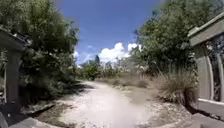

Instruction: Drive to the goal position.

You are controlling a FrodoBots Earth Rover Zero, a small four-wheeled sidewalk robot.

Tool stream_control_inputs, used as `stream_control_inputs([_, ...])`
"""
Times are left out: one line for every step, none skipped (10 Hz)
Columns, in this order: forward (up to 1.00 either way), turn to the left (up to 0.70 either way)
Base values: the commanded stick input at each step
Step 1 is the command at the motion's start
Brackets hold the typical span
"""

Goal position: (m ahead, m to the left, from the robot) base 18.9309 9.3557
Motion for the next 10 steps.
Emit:
stream_control_inputs([0.44, 0.02])
stream_control_inputs([0.44, 0.02])
stream_control_inputs([0.44, 0.02])
stream_control_inputs([0.44, 0.02])
stream_control_inputs([0.44, 0.02])
stream_control_inputs([0.44, 0.02])
stream_control_inputs([0.44, 0.02])
stream_control_inputs([0.44, 0.02])
stream_control_inputs([0.44, 0.02])
stream_control_inputs([0.44, 0.02])
